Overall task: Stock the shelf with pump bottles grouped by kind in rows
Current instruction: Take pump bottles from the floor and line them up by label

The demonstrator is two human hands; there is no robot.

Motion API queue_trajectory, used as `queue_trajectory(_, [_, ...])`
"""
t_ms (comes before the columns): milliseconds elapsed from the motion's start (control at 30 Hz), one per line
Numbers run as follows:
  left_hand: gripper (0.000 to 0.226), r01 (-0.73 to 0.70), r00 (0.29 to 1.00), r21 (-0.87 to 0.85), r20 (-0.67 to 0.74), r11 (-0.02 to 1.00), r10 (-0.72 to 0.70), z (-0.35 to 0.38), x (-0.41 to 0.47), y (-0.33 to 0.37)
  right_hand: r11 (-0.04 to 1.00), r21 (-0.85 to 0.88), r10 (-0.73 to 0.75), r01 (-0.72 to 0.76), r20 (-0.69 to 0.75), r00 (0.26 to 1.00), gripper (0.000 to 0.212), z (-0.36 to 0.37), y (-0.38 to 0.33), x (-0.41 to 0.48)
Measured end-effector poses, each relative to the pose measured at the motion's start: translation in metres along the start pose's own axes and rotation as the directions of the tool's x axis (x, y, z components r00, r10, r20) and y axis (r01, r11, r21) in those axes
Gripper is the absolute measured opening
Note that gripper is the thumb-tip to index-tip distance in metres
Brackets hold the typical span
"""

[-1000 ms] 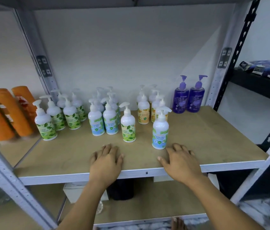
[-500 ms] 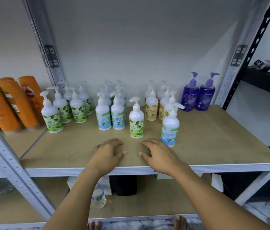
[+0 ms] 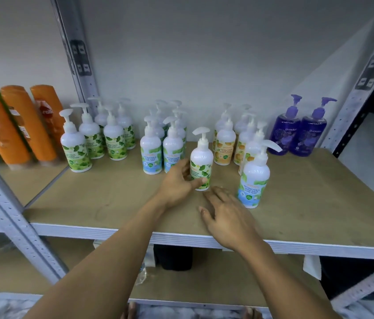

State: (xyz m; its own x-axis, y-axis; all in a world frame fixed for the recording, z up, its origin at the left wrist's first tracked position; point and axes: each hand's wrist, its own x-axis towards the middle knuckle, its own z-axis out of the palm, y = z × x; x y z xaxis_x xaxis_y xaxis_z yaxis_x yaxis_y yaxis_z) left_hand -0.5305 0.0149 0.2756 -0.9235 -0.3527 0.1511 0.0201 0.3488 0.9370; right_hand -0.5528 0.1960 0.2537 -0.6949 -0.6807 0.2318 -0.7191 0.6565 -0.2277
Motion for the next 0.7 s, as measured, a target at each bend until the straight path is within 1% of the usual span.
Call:
queue_trajectory(67, [0.057, -0.008, 1.000, 0.019, -0.013, 1.000, 0.009, 0.003, 0.007, 0.000, 1.000, -0.002, -0.001, 0.001, 0.008, 1.000, 0.057, 0.000, 0.001, 0.001])
queue_trajectory(133, [0.058, -0.006, 0.999, 0.027, -0.033, 1.000, 0.007, 0.004, 0.008, -0.002, 1.000, -0.003, 0.000, 0.000, 0.024, 1.000, 0.057, -0.001, 0.001, 0.001])
queue_trajectory(333, [0.054, -0.009, 0.993, -0.046, -0.120, 0.999, 0.003, -0.007, -0.007, -0.004, 1.000, -0.021, 0.001, 0.002, 0.112, 0.994, 0.059, -0.002, 0.002, 0.006])
queue_trajectory(500, [0.054, -0.009, 0.982, -0.106, -0.188, 0.994, -0.011, -0.027, -0.033, -0.009, 0.999, -0.053, 0.017, -0.008, 0.188, 0.982, 0.062, -0.002, -0.006, 0.020])
queue_trajectory(600, [0.052, -0.017, 0.978, -0.085, -0.210, 0.996, -0.001, -0.047, -0.054, -0.006, 0.998, -0.062, 0.032, -0.017, 0.241, 0.970, 0.063, -0.002, -0.012, 0.032])
queue_trajectory(700, [0.050, -0.012, 0.967, -0.055, -0.255, 0.998, -0.003, -0.073, -0.071, -0.007, 0.998, -0.064, 0.034, -0.018, 0.263, 0.964, 0.065, 0.001, -0.019, 0.042])
